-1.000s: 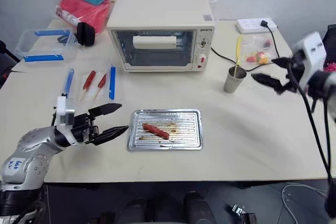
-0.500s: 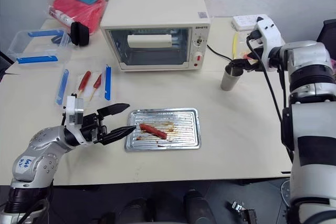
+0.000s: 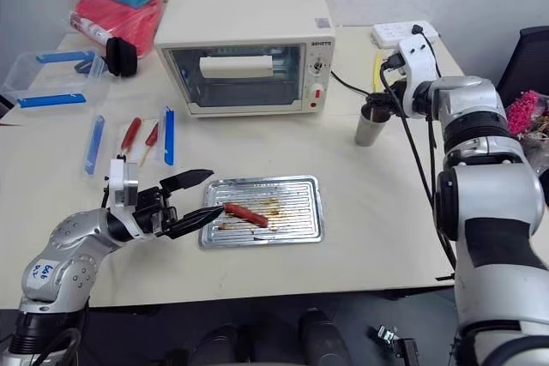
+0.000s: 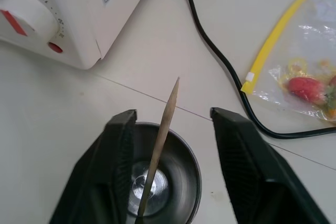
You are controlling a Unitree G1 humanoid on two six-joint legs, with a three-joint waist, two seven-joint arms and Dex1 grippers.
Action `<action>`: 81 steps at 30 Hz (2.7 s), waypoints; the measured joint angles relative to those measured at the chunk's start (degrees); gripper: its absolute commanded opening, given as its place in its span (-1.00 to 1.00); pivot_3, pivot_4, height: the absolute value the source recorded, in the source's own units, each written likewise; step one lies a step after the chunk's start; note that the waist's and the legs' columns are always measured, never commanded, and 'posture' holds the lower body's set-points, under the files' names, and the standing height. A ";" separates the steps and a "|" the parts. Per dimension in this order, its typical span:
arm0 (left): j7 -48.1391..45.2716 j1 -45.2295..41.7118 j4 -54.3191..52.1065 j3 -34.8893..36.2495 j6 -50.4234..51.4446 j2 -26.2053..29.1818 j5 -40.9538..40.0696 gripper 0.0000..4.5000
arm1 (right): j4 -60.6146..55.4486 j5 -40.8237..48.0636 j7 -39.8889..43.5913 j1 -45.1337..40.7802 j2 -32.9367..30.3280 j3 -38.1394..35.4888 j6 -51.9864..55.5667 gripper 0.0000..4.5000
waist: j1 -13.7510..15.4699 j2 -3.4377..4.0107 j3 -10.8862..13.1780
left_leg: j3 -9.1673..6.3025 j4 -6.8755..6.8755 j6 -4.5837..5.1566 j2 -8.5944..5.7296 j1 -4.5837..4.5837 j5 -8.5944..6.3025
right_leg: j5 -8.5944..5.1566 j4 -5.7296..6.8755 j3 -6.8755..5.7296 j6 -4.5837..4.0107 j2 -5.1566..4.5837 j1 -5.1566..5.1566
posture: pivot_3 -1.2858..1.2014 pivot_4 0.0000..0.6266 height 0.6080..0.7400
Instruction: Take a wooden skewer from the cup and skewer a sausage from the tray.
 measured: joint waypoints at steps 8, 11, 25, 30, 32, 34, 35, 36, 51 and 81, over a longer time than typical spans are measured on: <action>0.39 0.07 -0.09 0.01 0.10 0.01 -0.01 1.00 | 0.06 -0.20 -1.00 0.17 1.55 -3.89 -0.89 -0.99 | -0.05 0.00 0.00 | 0.01 0.00 -0.02 0.00 0.00 0.01 | 0.00 0.02 0.00 0.00 0.01 -0.01 | 0.03 -0.52 1.00; 0.39 0.05 -0.09 0.02 0.10 0.02 -0.01 1.00 | 0.06 -0.23 -0.38 0.25 1.65 -4.53 -0.75 -0.99 | -0.05 0.00 0.00 | 0.01 -0.01 -0.02 0.00 0.00 0.01 | 0.00 0.02 -0.01 0.00 0.01 -0.01 | 0.03 -0.52 1.00; 0.45 -0.20 0.08 0.01 -0.11 -0.09 0.14 1.00 | -0.51 -0.37 9.48 -2.41 -4.52 -5.45 3.62 -0.99 | 0.10 0.00 0.00 | 0.03 -0.02 -0.02 -0.01 -0.01 0.01 | 0.00 0.00 -0.01 0.00 0.00 -0.01 | 0.03 -0.52 1.00; 0.31 -1.29 0.67 -0.29 -0.49 -0.66 0.72 1.00 | -1.78 -0.60 13.00 -4.44 -7.86 -5.45 5.20 -0.99 | 0.13 0.00 0.00 | 0.04 -0.02 -0.02 -0.02 -0.01 0.01 | 0.00 -0.02 0.00 0.00 0.02 -0.01 | 0.03 -0.52 1.00; 0.11 -2.30 1.07 -0.54 -0.55 -0.79 0.75 1.00 | -2.15 -0.61 14.30 -4.46 -8.47 -5.44 6.07 -0.99 | 0.12 0.00 0.00 | 0.04 -0.02 -0.02 -0.02 0.00 0.01 | 0.00 -0.02 -0.01 0.00 0.02 -0.01 | 0.03 -0.52 1.00; -0.17 -2.75 1.82 -0.64 -0.59 -0.80 0.80 1.00 | -2.24 -0.68 15.50 -4.46 -8.93 -5.39 6.47 -0.99 | 0.08 0.00 0.00 | 0.09 -0.04 -0.02 -0.02 0.00 0.01 | 0.00 -0.01 -0.01 0.00 0.02 -0.04 | 0.03 -0.52 1.00; -0.20 -2.77 2.12 -0.68 -0.59 -0.81 0.81 1.00 | -2.28 -0.69 15.94 -4.46 -9.09 -5.35 6.66 -0.99 | 0.08 0.00 0.00 | 0.10 -0.04 -0.02 -0.02 0.00 0.01 | 0.00 0.00 -0.01 0.00 0.02 -0.05 | 0.03 -0.52 1.00; -0.21 -2.76 2.50 -0.70 -0.59 -0.81 0.84 1.00 | -2.36 -0.69 16.38 -4.46 -9.32 -5.30 6.98 -0.99 | 0.09 0.00 0.00 | 0.10 -0.05 -0.02 -0.01 0.00 0.01 | 0.00 -0.01 -0.01 0.00 0.02 -0.06 | 0.03 -0.52 1.00; 1.73 -4.38 2.85 0.02 -1.26 -3.29 0.90 1.00 | -36.10 19.17 34.30 8.32 -10.42 -15.46 31.25 -0.99 | 0.71 0.00 0.00 | -0.06 0.03 -0.02 0.01 -0.01 0.01 | 0.00 -0.02 -0.01 0.00 -0.01 0.06 | 0.03 -0.52 1.00; 18.42 -22.30 16.35 -9.07 -21.80 -31.99 12.70 0.83 | -85.92 73.38 -36.98 37.05 36.35 -41.52 53.62 -1.00 | 1.64 0.01 -0.01 | -0.30 0.18 -0.03 -0.04 -0.56 0.18 | 0.03 0.28 -0.05 0.06 0.01 -0.38 | 0.03 -0.52 1.00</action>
